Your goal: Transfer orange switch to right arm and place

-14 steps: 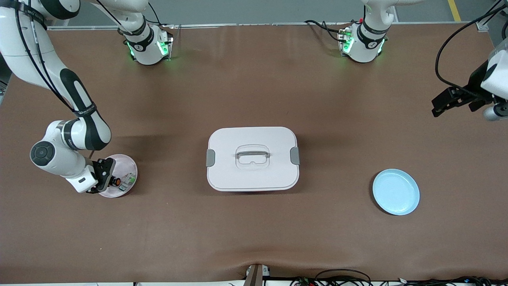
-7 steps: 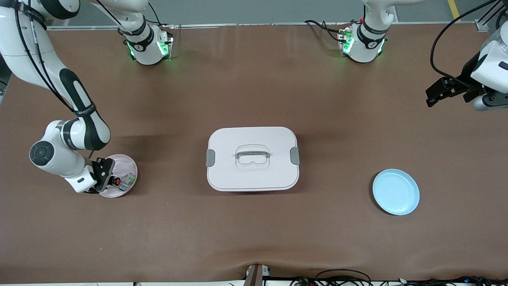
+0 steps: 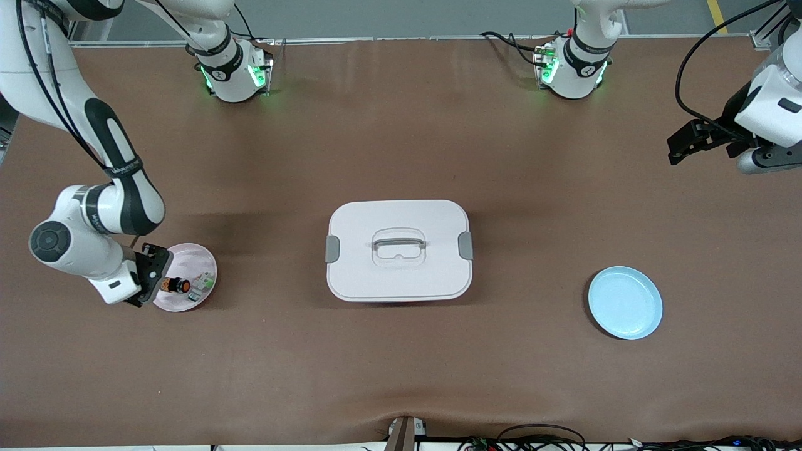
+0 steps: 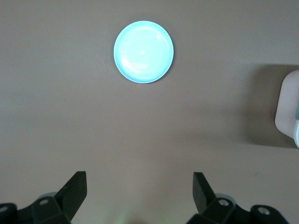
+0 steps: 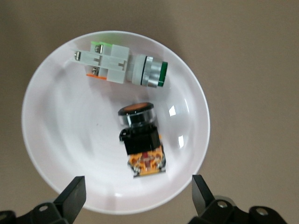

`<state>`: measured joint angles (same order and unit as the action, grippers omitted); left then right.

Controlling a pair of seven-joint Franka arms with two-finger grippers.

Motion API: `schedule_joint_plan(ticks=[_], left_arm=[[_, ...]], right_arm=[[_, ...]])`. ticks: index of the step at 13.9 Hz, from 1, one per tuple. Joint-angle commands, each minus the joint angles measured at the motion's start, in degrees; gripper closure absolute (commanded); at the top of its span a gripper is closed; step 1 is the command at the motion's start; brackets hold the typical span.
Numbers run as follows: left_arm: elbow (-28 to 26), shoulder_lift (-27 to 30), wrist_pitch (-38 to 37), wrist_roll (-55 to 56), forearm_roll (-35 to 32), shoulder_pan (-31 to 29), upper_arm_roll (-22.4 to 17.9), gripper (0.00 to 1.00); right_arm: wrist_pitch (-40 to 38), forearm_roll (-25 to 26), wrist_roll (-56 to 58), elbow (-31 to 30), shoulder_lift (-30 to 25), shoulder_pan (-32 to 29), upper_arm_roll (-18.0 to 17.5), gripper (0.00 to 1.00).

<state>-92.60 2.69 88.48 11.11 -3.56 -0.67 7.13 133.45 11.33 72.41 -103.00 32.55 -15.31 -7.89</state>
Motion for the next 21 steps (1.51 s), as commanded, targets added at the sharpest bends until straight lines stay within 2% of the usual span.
schedule_joint_plan(ticks=[1, 3, 5, 8, 10, 16, 18, 21], left_arm=[[-0.6, 1.4, -1.1, -0.7, 0.6, -0.2, 0.3, 0.0], [-0.6, 1.4, -1.2, -0.8, 0.6, -0.3, 0.3, 0.0], [-0.6, 1.4, -1.3, -0.8, 0.6, -0.3, 0.3, 0.0], [-0.7, 1.5, -1.3, -0.9, 0.6, -0.3, 0.3, 0.0], [-0.6, 1.5, -1.3, -0.9, 0.6, -0.3, 0.3, 0.0], [-0.7, 1.4, -1.3, -0.8, 0.7, -0.3, 0.3, 0.0], [-0.7, 1.3, -1.3, -0.8, 0.7, -0.3, 0.3, 0.0], [-0.7, 1.3, -1.2, -0.8, 0.7, -0.2, 0.3, 0.0]], right_arm=[[-5.5, 0.6, -6.6, -0.5, -5.4, -0.2, -0.4, 0.0], [-9.5, 0.6, -13.2, 0.2, -8.1, -0.4, -0.4, 0.0], [-11.1, 0.4, -15.2, 0.6, -10.1, -0.5, -0.5, 0.0], [-11.3, -6.5, -17.0, 0.9, -12.2, -1.9, -0.2, 0.0], [-12.9, -6.9, -21.1, 2.4, -12.9, -2.2, -0.2, 0.0], [-23.2, -6.9, -42.1, 8.9, -15.8, -1.6, -0.9, 0.0], [-27.6, -6.9, -53.3, 12.2, -16.6, 0.3, -0.9, 0.0], [-33.9, -6.8, -61.1, 18.6, -16.9, 3.4, -0.7, 0.0]])
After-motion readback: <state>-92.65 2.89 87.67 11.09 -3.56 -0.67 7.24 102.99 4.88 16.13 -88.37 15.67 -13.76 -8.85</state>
